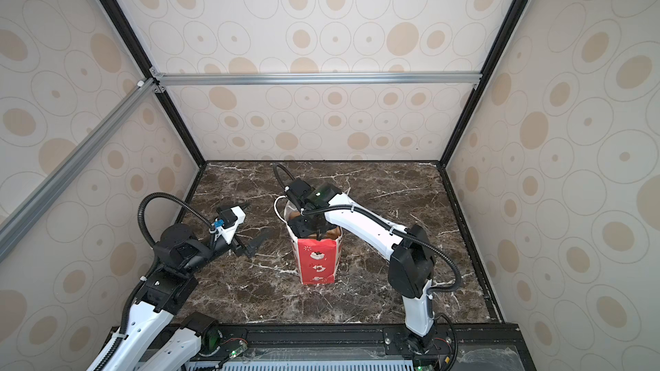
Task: Take the snacks out of the paper bag
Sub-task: 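Close the right gripper on the tan packet and lift it upward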
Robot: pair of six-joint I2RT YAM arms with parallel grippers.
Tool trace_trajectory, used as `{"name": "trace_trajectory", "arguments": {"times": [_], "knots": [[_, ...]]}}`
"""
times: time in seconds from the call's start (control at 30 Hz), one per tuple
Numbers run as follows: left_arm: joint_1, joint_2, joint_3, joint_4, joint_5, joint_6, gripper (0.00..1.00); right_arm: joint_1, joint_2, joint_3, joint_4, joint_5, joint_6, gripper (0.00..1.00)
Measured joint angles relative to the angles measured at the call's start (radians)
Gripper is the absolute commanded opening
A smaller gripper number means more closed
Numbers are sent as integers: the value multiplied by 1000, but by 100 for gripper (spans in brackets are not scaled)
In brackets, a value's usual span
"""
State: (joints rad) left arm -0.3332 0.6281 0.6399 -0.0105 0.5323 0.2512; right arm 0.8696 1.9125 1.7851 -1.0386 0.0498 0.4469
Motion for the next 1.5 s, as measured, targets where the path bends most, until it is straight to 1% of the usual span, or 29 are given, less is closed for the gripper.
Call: {"name": "trace_trajectory", "arguments": {"times": [0.1, 0.23, 0.33, 0.4, 0.5, 0.57, 0.7, 0.87, 1.03, 1.33, 1.5], "knots": [[0, 5, 0, 2, 0, 0, 98, 0, 2, -41, 27, 6, 8, 89], [0, 11, 0, 2, -1, 0, 98, 0, -1, -77, 67, 17, 20, 72], [0, 11, 0, 3, -3, 0, 98, 0, -13, -88, 82, 24, 32, 54], [0, 11, 0, 2, -3, 0, 98, 0, -25, -92, 85, 33, 37, 39], [0, 11, 0, 3, -4, 0, 98, 0, -45, -92, 94, 46, 39, 23], [0, 11, 0, 3, -4, 0, 98, 0, -59, -92, 100, 55, 37, 18], [0, 11, -1, 3, -4, 0, 98, 0, -75, -92, 100, 63, 39, 5], [0, 10, -1, 3, -4, 0, 98, 0, -92, -92, 96, 80, 39, 0], [0, 10, -1, 3, 9, 0, 98, 0, -131, -84, 101, 110, 36, 0], [0, -3, -40, 77, 136, -46, 98, 0, -213, -35, 141, 169, 18, 0], [0, 6, -40, 86, 165, -60, 98, 0, -213, -2, 146, 187, 8, 0]]}}
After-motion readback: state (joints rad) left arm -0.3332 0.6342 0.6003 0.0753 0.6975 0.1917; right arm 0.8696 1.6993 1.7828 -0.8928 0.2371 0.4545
